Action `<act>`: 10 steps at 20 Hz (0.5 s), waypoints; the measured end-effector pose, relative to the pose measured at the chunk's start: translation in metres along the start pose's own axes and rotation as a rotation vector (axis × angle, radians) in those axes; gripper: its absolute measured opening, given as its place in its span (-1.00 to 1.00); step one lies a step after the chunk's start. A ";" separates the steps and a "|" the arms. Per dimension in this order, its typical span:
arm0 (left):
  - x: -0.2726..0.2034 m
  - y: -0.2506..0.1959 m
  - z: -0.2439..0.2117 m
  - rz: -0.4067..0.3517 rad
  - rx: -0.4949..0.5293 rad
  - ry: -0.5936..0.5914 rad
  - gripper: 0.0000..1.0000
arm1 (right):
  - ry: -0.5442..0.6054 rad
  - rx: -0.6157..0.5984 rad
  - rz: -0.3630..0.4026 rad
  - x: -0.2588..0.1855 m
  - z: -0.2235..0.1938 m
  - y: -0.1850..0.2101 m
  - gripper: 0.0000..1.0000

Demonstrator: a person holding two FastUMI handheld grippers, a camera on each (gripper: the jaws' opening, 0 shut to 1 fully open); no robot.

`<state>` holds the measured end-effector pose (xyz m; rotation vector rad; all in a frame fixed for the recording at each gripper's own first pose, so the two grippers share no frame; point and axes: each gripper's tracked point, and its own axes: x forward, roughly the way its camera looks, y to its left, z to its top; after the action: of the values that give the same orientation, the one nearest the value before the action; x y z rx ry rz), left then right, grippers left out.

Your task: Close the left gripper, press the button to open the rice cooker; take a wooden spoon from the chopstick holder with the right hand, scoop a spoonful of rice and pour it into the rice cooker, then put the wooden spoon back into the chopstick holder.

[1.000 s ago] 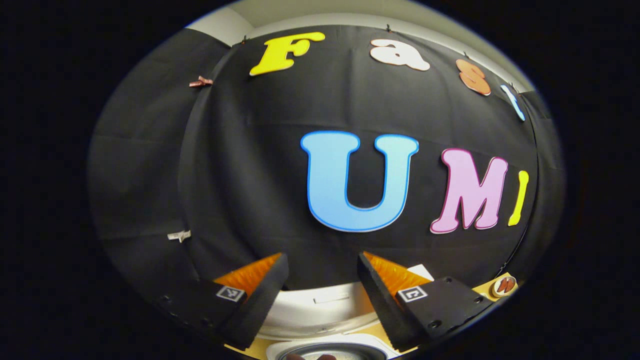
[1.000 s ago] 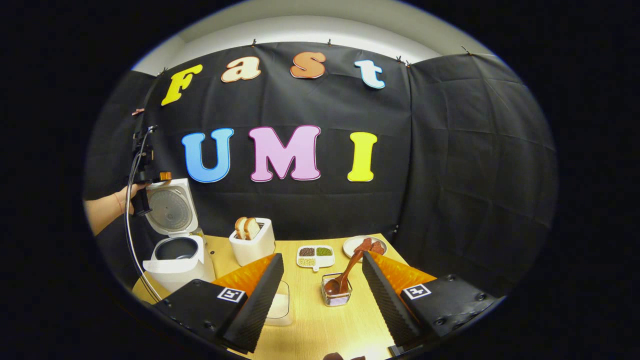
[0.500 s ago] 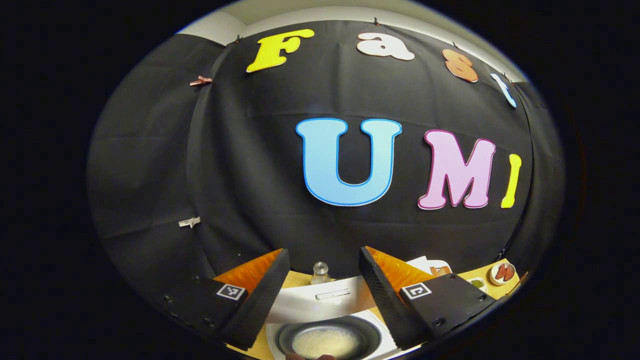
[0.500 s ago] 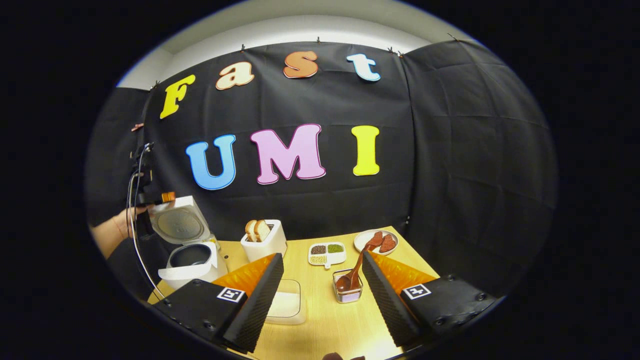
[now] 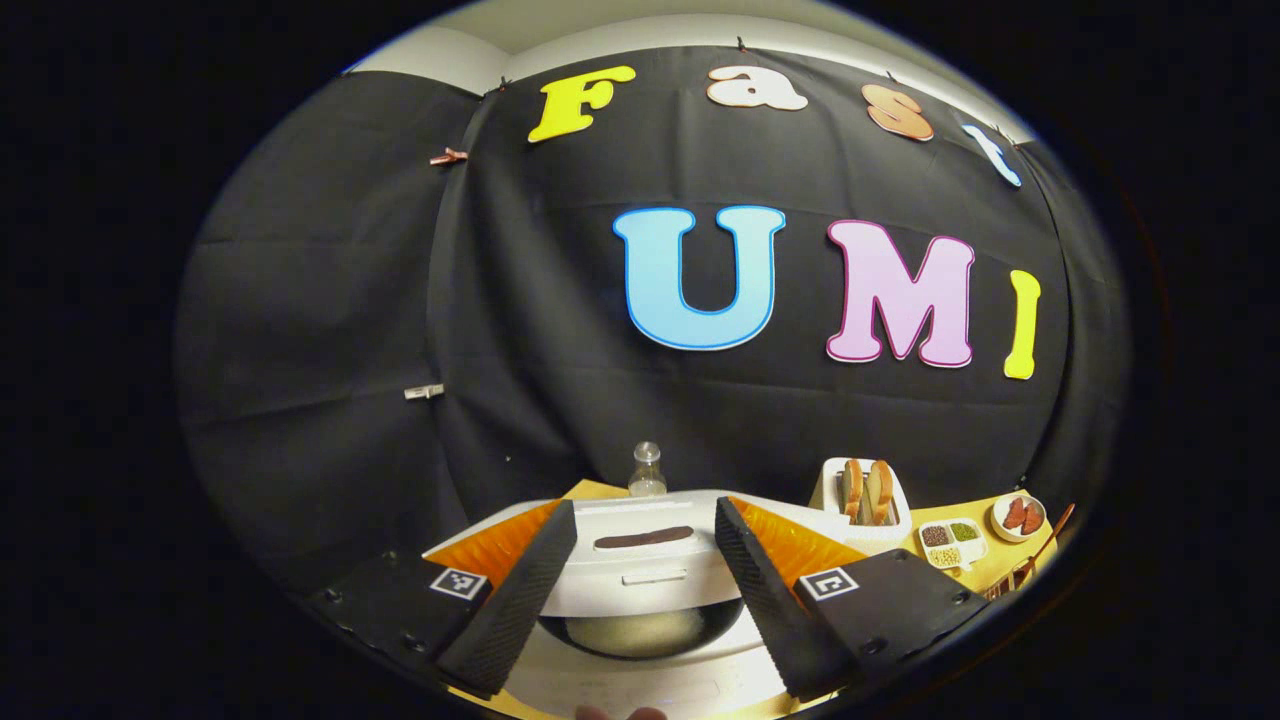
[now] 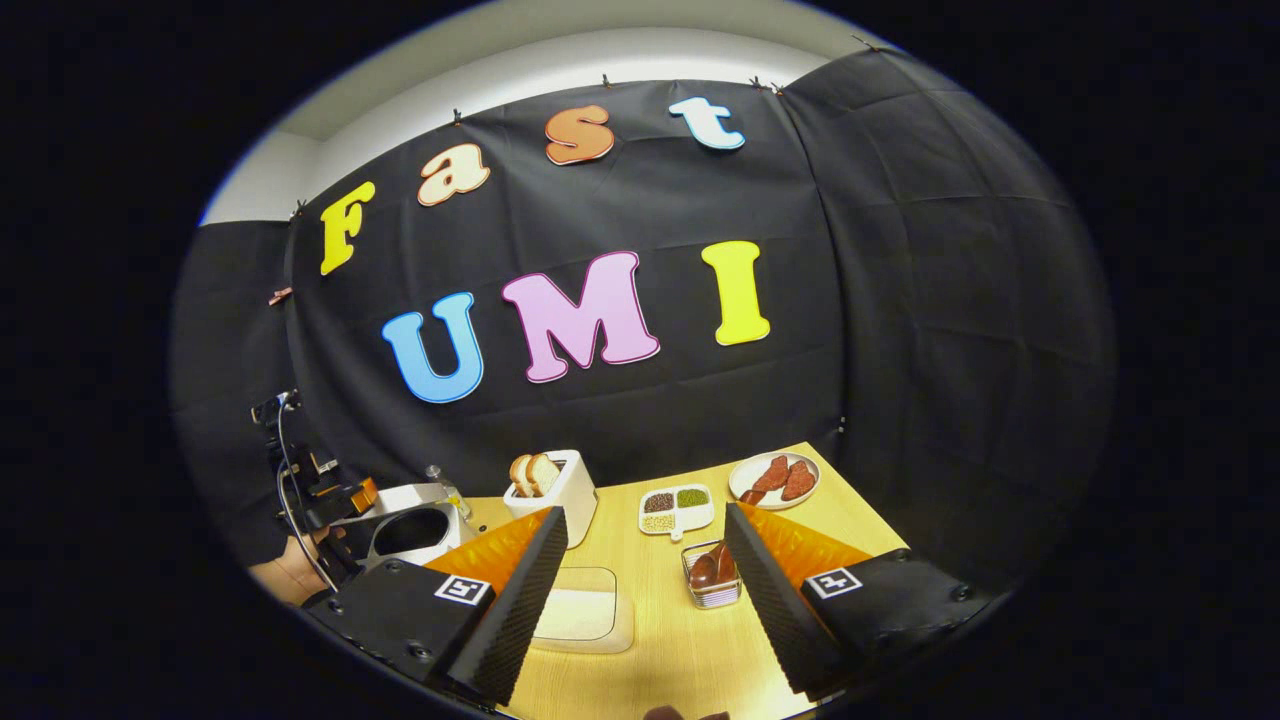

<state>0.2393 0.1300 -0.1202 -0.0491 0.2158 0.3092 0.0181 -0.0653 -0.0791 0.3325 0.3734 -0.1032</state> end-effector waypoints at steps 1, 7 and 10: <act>-0.004 -0.001 -0.006 0.004 0.006 0.009 0.96 | 0.010 -0.011 0.004 0.001 -0.003 -0.001 0.97; -0.012 -0.004 -0.046 0.035 0.023 0.059 0.97 | 0.028 -0.020 0.009 0.003 -0.007 -0.005 0.97; -0.014 -0.006 -0.063 0.037 0.041 0.076 0.97 | 0.037 -0.041 0.010 0.007 -0.010 -0.004 0.97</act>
<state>0.2148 0.1148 -0.1787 -0.0164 0.2989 0.3399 0.0203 -0.0657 -0.0912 0.2961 0.4095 -0.0799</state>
